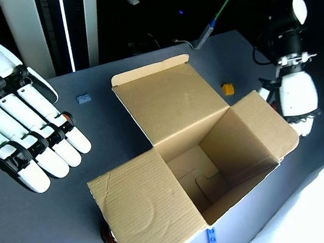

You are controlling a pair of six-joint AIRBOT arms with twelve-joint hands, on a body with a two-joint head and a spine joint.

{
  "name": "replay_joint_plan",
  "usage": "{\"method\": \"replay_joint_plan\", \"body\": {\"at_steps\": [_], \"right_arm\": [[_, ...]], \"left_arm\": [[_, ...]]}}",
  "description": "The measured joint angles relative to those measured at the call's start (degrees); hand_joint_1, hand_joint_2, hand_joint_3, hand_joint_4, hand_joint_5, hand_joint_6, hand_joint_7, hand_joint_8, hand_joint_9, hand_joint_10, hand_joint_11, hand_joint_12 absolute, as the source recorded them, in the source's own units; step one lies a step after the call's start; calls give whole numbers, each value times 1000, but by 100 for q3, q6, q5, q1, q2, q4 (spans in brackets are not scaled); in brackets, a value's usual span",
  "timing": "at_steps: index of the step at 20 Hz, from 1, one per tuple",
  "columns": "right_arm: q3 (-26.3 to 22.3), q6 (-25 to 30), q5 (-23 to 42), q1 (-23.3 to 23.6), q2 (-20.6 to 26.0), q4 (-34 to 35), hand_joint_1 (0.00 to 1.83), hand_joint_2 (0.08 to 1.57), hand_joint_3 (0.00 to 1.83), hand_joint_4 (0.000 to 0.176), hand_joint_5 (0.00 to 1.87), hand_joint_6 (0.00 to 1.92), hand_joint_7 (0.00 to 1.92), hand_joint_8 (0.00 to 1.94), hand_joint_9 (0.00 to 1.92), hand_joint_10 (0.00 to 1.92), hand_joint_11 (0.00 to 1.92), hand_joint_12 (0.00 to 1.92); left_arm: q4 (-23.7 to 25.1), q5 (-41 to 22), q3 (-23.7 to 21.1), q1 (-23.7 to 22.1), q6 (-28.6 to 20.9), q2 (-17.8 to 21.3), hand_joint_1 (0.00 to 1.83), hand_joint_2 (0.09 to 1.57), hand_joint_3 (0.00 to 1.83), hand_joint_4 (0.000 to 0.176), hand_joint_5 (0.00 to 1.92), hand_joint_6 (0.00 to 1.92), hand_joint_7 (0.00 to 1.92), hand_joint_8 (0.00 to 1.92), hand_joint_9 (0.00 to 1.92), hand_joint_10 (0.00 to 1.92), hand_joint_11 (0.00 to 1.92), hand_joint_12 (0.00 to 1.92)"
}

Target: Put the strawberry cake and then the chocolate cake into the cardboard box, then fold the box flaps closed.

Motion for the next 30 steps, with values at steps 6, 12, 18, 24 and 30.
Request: {"method": "replay_joint_plan", "body": {"at_steps": [6, 12, 18, 24, 30], "right_arm": [[-15, -2, 0, -7, 0, 0, 56, 1204, 0, 0, 184, 1, 136, 5, 93, 3, 0, 307], [-28, -17, 0, -28, 0, 15, 81, 1208, 2, 0, 196, 1, 162, 1, 126, 6, 0, 329], [-39, -22, 7, -28, -2, 597, 89, 1210, 0, 0, 210, 5, 179, 6, 149, 11, 0, 413], [-39, -142, 461, -28, -2, 1598, 69, 1206, 0, 0, 176, 0, 173, 0, 123, 1, 0, 422], [-35, -286, 704, -28, 0, 1939, 87, 1197, 1, 0, 194, 4, 189, 6, 133, 5, 0, 445]], "left_arm": [[-13, -31, 0, -487, 2, 90, 1147, 1256, 0, 0, 720, 1319, 726, 1521, 535, 1618, 355, 1853], [-4, -68, 120, -890, 7, 144, 1153, 1260, 2, 0, 691, 1308, 738, 1552, 544, 1642, 345, 1898], [4, -223, 232, -1244, 9, 179, 1156, 1257, 0, 0, 701, 1297, 741, 1543, 541, 1669, 330, 1920], [-142, -745, 205, -1451, 7, 240, 1138, 1264, 3, 3, 702, 1357, 709, 1538, 528, 1686, 348, 1921], [-332, -1172, 74, -1663, 9, 254, 1138, 1268, 2, 0, 670, 1385, 732, 1526, 542, 1675, 330, 1905]]}}
